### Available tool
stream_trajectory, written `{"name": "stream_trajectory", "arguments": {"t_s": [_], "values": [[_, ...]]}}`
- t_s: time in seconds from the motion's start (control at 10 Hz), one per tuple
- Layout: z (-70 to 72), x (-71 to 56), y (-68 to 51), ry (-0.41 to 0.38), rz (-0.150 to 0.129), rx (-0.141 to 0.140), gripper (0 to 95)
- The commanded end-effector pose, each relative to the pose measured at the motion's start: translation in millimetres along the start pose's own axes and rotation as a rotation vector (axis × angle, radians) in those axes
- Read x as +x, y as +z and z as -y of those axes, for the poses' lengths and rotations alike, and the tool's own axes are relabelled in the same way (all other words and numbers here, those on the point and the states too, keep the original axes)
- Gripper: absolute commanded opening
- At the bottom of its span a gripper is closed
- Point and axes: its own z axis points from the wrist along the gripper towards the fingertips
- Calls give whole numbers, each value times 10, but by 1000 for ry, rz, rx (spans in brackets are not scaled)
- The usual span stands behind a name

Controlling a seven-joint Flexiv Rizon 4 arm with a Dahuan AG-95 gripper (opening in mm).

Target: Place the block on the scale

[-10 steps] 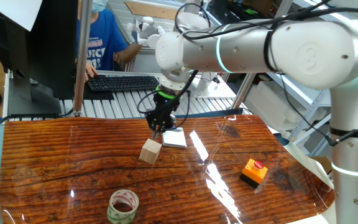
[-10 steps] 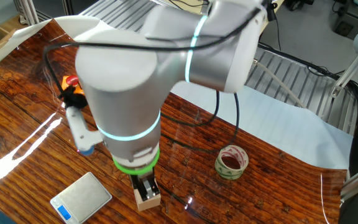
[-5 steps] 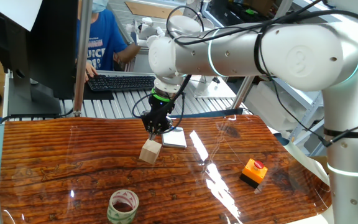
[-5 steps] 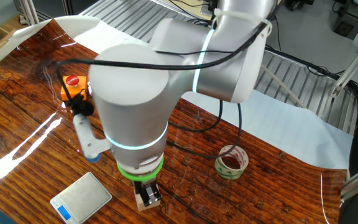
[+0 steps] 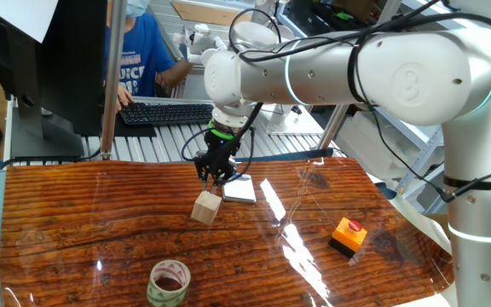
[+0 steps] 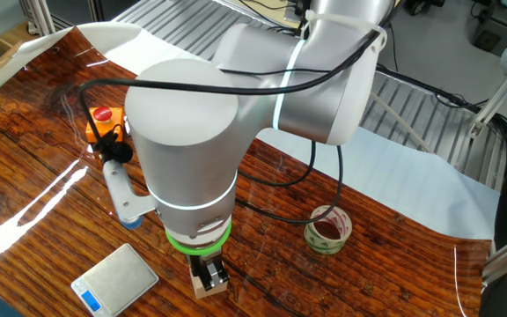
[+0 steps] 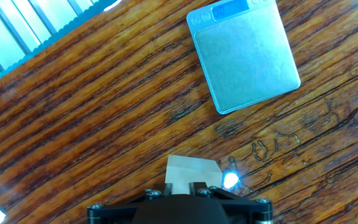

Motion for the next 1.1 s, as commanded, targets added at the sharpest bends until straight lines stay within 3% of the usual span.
{"name": "stream_trajectory", "arguments": {"t_s": [0.1,0.2,0.3,0.6,0.7,1.1], "values": [[13,9,2,9,2,-1,190],[14,10,3,27,1,0,190],[16,14,6,50,-1,2,380],[30,38,29,68,-1,0,380],[30,39,32,71,-1,0,570],[30,54,97,115,-3,-2,570]]}}
